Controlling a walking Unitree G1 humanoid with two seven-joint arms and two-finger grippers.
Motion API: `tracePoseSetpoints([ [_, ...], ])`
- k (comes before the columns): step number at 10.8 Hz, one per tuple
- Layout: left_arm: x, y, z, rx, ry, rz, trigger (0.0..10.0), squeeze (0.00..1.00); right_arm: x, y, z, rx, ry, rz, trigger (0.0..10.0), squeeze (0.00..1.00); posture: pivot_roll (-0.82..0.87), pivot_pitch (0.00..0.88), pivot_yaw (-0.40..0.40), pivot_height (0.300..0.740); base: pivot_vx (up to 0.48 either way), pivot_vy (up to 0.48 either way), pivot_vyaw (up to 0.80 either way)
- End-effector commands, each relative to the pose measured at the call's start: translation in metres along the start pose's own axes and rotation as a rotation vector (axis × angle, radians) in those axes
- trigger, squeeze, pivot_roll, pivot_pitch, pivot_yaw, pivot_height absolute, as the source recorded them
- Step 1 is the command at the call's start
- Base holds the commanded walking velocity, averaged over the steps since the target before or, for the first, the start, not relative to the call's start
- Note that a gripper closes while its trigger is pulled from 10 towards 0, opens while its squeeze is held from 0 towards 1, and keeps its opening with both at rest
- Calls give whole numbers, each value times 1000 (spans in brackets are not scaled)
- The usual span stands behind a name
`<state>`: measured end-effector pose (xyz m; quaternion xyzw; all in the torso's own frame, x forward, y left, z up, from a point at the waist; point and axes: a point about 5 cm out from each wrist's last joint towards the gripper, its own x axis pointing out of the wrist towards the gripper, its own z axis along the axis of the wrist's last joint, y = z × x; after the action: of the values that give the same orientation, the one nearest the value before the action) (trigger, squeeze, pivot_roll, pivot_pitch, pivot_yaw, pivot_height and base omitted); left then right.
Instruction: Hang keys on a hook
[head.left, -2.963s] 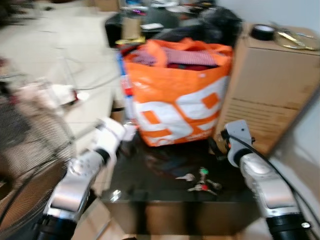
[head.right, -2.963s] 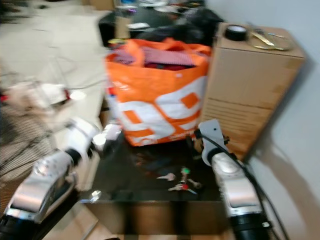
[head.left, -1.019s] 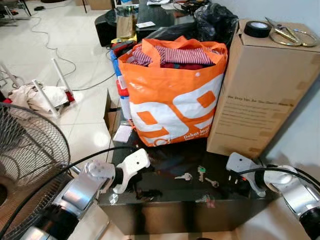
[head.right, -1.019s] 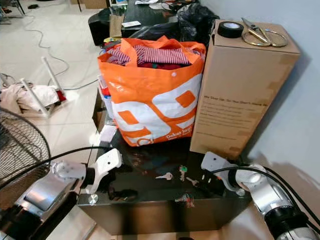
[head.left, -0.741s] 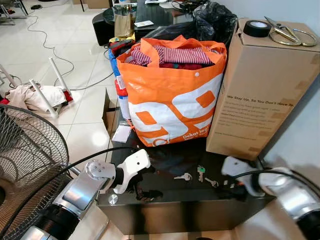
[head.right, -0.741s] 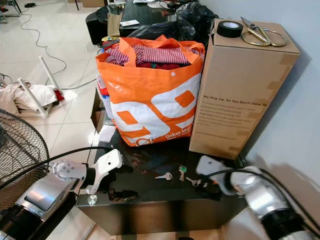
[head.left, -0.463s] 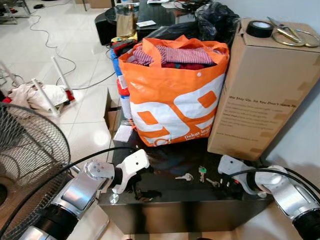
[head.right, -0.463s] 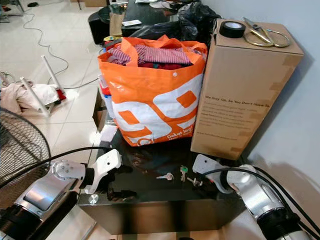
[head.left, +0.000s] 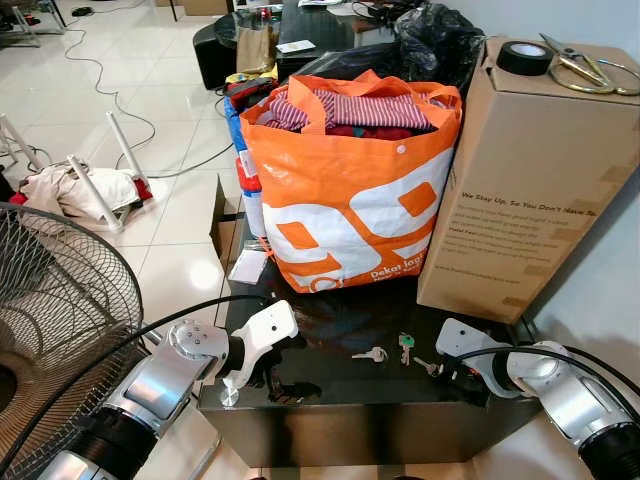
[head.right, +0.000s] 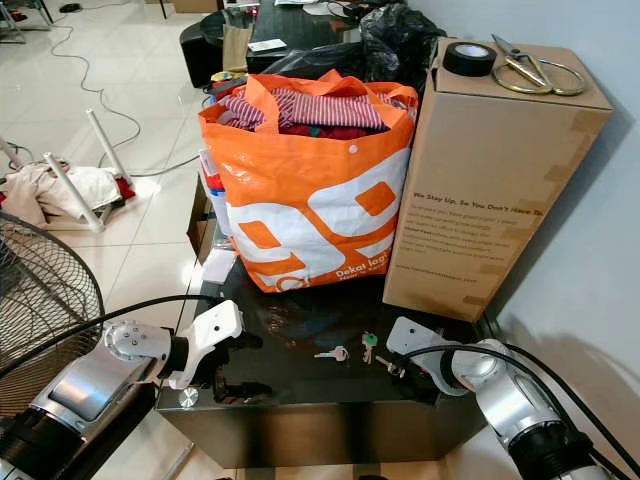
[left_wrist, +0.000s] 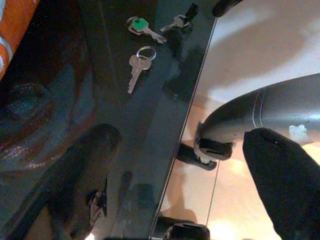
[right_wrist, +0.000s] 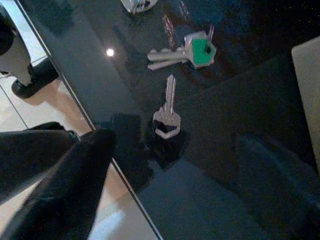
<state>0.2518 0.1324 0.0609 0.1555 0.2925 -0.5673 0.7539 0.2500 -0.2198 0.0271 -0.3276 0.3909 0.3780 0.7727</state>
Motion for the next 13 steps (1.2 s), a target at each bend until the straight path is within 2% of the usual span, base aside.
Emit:
tracePoseSetpoints([
  [1, -1, 3, 4, 24, 9, 4, 10000, 0, 0, -4, 2, -9, 10, -18, 0, 0, -220, 0, 64, 740, 0, 0, 0],
  [7, 2, 0, 2, 40, 18, -10, 10000, 0, 18, 2, 1, 3, 0, -45, 0, 0, -218, 0, 57, 740, 0, 0, 0],
  [13, 2, 2, 2, 43, 20, -9, 10000, 0, 28, 2, -5, 5, 21, -60, 0, 0, -223, 0, 67, 740, 0, 0, 0],
])
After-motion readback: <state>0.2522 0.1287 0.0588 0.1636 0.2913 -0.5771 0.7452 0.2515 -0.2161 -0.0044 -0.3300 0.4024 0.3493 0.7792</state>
